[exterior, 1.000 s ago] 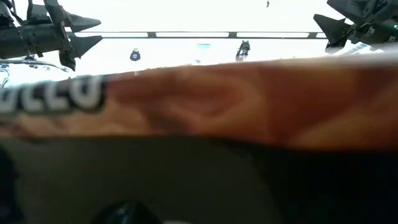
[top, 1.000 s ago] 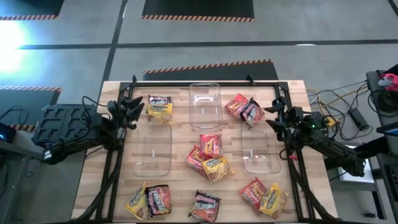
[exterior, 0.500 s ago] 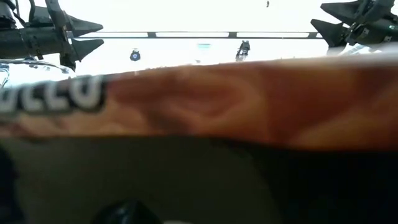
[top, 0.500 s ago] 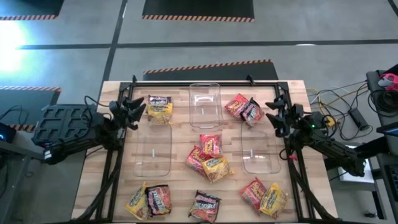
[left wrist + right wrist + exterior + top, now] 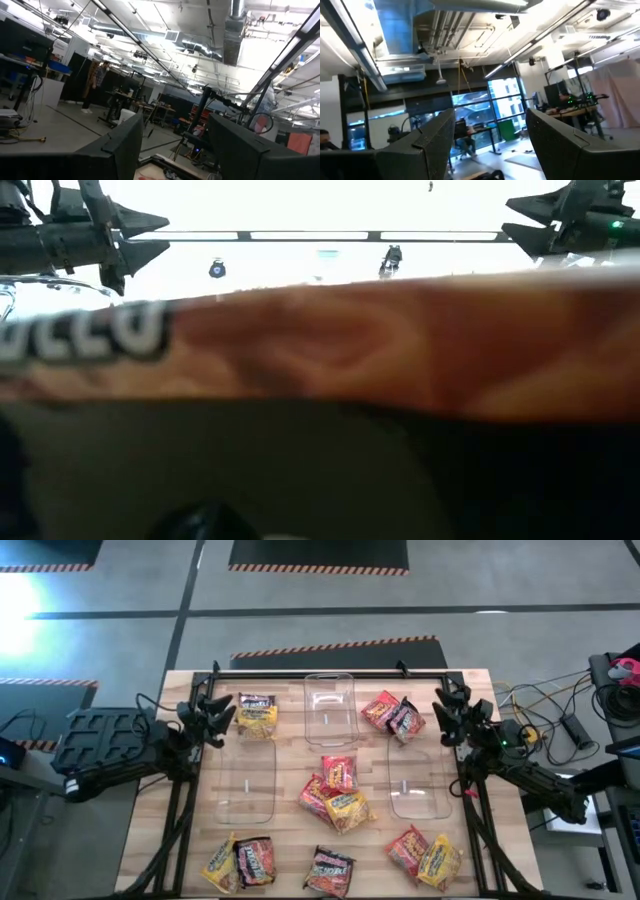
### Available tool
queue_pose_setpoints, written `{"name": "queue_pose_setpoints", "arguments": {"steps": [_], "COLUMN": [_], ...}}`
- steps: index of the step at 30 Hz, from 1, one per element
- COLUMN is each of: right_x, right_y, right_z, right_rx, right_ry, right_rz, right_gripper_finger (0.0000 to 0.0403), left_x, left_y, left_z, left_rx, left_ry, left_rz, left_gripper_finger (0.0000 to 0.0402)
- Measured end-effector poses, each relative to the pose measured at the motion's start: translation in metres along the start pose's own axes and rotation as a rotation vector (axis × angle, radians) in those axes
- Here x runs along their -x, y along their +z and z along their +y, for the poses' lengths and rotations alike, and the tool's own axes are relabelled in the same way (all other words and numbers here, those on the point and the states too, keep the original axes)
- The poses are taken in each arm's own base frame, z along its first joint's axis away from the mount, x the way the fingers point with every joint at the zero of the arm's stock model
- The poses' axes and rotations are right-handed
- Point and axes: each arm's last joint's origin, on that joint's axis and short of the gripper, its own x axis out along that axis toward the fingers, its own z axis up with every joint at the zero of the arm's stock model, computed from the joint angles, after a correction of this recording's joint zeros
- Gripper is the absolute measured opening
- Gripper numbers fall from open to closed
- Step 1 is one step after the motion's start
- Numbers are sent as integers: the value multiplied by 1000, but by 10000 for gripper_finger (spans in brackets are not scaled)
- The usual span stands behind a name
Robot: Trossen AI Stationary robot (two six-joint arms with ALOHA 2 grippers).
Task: Sort Maruchan noodles
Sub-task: Put the top right black pack noodle into the bottom right transparent bin
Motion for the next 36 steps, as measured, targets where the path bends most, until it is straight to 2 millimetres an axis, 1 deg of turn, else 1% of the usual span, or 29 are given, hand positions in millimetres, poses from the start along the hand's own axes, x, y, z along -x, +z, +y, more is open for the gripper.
{"name": "queue_pose_setpoints", "arguments": {"steps": [7, 11, 17, 21, 26, 31, 36], "right_x": [0, 0, -2, -10, -22, -35, -52], "right_y": [2, 1, 0, 10, 16, 26, 32], "right_z": [1, 1, 0, 2, 1, 0, -2], "right_rx": [-99, -166, -214, -197, -210, -253, -305], "right_ry": [9, 9, -5, -19, -126, -302, -440], "right_rz": [-15, -13, 24, 60, 250, 436, 632], "right_gripper_finger": [233, 233, 233, 233, 233, 233, 233], "left_x": [-4, -6, -17, -29, -41, -52, -64], "left_y": [-6, -5, 9, 15, 15, 14, 13], "left_z": [1, 0, -6, -9, -9, -11, -12], "left_rx": [-12, -9, -29, -90, -131, -122, -128], "left_ry": [14, 9, 11, 49, 154, 175, 196], "left_rz": [47, 29, 40, 106, 172, 212, 261], "left_gripper_finger": [206, 206, 206, 206, 206, 206, 206]}}
